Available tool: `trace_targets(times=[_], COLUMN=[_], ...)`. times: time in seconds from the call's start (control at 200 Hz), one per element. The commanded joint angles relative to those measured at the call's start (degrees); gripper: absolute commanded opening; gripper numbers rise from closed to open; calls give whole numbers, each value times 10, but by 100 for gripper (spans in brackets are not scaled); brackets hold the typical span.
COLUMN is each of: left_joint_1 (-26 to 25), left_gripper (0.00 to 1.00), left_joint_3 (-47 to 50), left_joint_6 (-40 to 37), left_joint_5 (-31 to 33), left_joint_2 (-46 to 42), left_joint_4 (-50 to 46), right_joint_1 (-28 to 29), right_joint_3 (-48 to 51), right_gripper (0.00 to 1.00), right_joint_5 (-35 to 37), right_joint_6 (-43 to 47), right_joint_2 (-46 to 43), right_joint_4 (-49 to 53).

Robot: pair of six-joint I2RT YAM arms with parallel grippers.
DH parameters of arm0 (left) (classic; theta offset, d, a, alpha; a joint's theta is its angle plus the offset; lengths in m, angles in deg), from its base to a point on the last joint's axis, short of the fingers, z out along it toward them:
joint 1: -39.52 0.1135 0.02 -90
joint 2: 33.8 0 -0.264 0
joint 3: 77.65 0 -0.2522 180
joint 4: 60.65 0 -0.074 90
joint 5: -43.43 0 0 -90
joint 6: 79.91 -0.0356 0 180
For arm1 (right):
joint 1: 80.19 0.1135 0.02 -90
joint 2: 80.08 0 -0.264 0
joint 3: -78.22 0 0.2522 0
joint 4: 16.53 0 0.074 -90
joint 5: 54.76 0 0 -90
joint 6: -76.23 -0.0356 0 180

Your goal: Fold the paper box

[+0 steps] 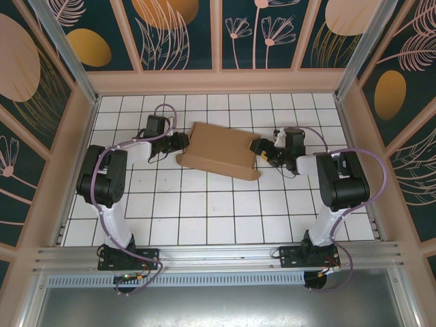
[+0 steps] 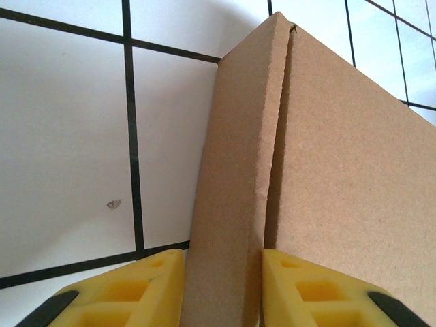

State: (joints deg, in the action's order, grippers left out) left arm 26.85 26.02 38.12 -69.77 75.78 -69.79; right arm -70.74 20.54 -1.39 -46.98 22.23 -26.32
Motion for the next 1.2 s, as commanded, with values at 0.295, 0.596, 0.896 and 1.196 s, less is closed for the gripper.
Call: trace_targets(times=[0.295,0.596,0.896,1.196], left_joint_1=[44,44,44,13], left_gripper=[33,31,43,69], left_joint_3=[11,10,2,120], left_joint_6=[-10,1,66,287], left_joint_5=[-15,-23,118,115], left_joint_2=[61,57,-67,-257], left_joint_4=[-62,-50,-79,-46], right_joint_1=[4,37,43,88], right_joint_3=[-27,-52,87,197], right_gripper=[89,77,47,39], right_joint_5=[-111,-142,-74,56], right_joint_6=[-34,-47,-236,-329], right_joint_2=[74,89,48,49], right_joint_4=[-6,-29,-337,-538])
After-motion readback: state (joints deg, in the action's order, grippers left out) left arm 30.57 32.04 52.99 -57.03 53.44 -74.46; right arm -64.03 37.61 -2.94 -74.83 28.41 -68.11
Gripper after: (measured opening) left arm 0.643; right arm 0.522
